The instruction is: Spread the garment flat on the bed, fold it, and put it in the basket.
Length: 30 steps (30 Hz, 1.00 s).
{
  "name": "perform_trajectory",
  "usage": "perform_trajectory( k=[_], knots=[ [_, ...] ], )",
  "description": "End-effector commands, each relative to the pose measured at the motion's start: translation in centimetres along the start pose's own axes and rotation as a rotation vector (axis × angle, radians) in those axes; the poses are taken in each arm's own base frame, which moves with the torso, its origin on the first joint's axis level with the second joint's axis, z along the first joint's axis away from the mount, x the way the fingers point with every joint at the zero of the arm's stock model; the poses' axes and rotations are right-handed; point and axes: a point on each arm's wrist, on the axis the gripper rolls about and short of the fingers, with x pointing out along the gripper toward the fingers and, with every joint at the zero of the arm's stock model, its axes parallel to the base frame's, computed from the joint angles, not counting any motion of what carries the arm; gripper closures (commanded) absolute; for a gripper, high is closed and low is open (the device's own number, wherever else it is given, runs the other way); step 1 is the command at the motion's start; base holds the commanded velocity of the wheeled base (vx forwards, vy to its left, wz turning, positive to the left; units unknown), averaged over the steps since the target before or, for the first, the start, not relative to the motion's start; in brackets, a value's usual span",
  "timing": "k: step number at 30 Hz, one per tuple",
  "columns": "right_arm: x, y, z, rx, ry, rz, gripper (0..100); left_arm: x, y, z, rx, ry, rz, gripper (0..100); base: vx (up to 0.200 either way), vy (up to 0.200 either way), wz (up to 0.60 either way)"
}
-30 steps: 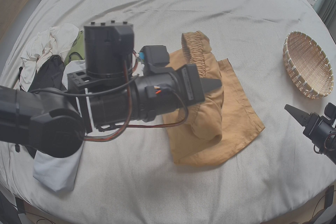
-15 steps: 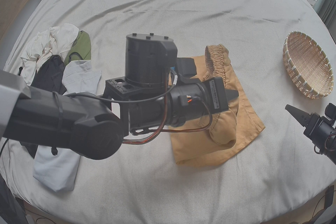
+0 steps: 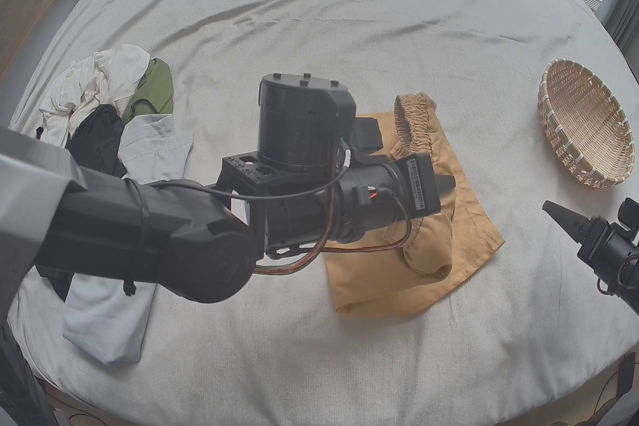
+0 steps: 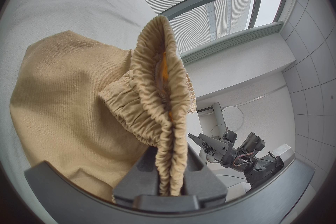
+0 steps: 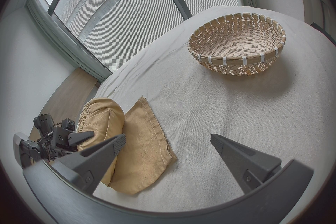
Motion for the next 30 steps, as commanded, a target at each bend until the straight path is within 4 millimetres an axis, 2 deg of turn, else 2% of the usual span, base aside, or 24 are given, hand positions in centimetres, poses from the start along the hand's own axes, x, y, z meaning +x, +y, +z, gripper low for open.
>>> perform_trajectory(
  k=[1,7,17,22,30],
  knots=[
    [0.0,0.0,0.0,0.000,0.000,0.002,0,0.5,0.2,0.0,-0.001,-0.004,0.008,0,0.000,0.000,0.00],
    [0.0,0.0,0.0,-0.001,0.000,0.002,0,0.6,-0.1,0.6,0.007,-0.044,0.015,0,0.000,0.000,0.00],
    [0.0,0.0,-0.1,0.002,0.006,0.003,0,0.0,0.2,0.4,0.004,-0.057,0.055,0,0.000,0.000,0.00],
    [0.2,0.2,-0.4,0.002,0.026,0.018,0,-2.6,-0.4,0.7,0.003,-0.068,0.060,0,0.000,0.000,0.00],
    [1.4,1.1,-1.3,0.012,0.095,0.062,0,-9.4,0.2,1.0,0.032,-0.090,0.114,0,0.000,0.000,0.00]
  ],
)
